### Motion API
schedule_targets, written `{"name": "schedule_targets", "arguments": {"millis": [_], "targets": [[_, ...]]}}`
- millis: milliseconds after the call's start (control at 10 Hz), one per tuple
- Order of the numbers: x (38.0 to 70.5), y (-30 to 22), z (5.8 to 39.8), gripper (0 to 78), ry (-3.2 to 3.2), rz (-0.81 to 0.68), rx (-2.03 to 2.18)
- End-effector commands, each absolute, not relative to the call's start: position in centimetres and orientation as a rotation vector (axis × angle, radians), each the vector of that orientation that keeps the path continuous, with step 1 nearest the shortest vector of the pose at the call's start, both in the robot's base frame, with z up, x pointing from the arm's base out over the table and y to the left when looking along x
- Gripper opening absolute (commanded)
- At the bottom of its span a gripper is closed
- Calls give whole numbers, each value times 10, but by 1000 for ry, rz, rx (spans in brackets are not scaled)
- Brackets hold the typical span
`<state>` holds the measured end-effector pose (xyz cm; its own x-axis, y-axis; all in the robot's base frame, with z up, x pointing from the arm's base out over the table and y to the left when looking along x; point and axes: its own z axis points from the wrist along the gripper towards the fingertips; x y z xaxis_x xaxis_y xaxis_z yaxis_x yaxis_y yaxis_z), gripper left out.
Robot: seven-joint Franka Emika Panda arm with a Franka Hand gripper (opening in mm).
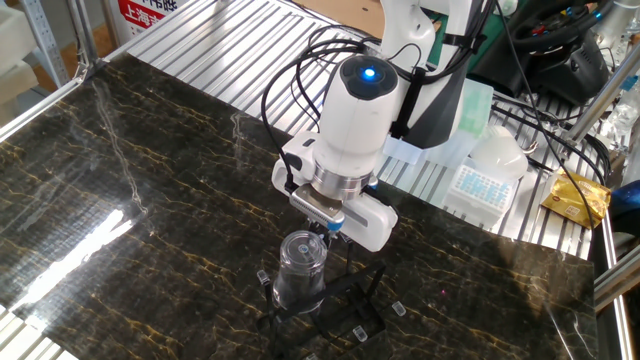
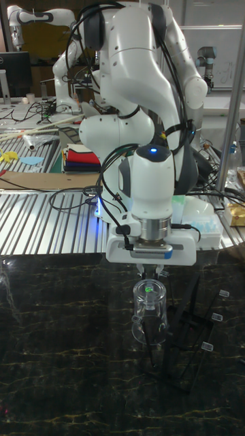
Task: Put the cup on the cup rack
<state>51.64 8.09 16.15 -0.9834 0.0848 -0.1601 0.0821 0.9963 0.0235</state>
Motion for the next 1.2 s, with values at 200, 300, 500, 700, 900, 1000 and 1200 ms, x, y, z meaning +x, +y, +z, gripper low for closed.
{"name": "schedule_targets", "arguments": {"millis": [200, 300, 500, 700, 900, 1000, 1200], "targets": [[518, 81, 163, 775, 2970, 27, 131], [518, 81, 163, 775, 2970, 27, 131], [518, 81, 163, 775, 2970, 27, 131], [518, 81, 163, 775, 2970, 27, 131], [518, 81, 163, 775, 2970, 27, 131], [518, 81, 163, 775, 2970, 27, 131], [518, 81, 163, 775, 2970, 27, 131]]}}
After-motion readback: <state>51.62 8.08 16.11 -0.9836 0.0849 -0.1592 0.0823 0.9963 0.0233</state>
